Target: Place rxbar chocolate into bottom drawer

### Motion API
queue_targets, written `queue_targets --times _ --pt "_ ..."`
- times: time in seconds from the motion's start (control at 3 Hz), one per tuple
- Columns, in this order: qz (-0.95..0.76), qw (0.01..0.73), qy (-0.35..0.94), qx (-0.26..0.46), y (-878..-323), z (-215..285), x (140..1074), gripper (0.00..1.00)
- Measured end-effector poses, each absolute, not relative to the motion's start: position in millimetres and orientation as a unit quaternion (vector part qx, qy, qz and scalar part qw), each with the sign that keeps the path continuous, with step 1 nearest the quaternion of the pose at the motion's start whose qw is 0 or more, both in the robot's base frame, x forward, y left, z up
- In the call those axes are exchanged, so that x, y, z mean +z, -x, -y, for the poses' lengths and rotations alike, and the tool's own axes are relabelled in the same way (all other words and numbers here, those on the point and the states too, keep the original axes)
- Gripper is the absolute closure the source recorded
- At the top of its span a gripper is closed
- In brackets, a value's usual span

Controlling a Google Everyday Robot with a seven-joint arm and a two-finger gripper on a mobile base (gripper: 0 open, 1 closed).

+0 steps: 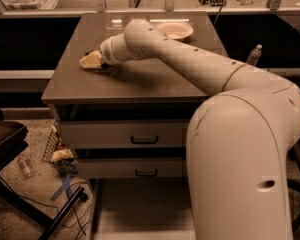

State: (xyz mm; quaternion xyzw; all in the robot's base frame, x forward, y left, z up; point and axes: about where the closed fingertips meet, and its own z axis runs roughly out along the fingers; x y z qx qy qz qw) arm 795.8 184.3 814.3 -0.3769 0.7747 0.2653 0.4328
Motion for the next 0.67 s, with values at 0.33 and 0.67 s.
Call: queue_targets --times 0.33,0.67 --pt "-0.776 0.431 0.378 0.264 -795.3 -185.2 813.9 0.6" --pt "-0.776 0.431 0.378 0.264 -795.2 -185.2 816.0 0.84"
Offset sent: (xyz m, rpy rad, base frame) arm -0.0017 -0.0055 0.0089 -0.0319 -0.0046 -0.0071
